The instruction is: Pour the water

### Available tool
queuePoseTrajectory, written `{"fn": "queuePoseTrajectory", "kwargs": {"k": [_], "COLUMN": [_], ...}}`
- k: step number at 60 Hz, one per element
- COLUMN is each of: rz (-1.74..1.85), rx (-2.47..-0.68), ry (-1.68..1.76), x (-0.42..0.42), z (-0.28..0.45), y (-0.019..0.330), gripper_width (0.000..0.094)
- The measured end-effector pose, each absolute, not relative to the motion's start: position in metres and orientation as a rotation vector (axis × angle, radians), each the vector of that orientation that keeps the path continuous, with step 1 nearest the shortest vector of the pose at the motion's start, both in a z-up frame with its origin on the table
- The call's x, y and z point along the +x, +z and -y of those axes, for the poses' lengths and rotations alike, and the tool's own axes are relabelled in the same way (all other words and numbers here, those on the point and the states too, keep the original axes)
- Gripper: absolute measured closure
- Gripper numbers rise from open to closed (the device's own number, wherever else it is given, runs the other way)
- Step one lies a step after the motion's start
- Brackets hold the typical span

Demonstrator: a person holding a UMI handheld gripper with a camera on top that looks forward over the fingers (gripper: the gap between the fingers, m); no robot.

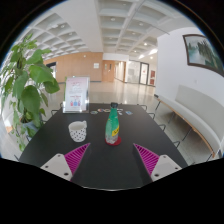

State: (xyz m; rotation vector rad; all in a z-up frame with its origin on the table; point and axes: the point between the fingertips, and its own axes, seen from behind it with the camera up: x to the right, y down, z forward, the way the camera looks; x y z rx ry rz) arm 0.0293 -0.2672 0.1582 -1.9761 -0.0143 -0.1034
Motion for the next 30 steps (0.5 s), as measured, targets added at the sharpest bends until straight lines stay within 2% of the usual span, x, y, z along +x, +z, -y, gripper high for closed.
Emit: {"fn": "queuePoseTrajectory", "kwargs": {"k": [10, 21, 30], "rz": [0.022, 0.008, 0.010], "rx": [-1.979, -1.956, -1.963], "ry": [-0.114, -0.121, -0.097], "x": [0.027, 0.028, 0.022], "z": [0.318, 0.341, 0.349], "y": [0.173, 0.183, 0.175], "gripper_width": [0.0079, 0.0079, 0.0077]}}
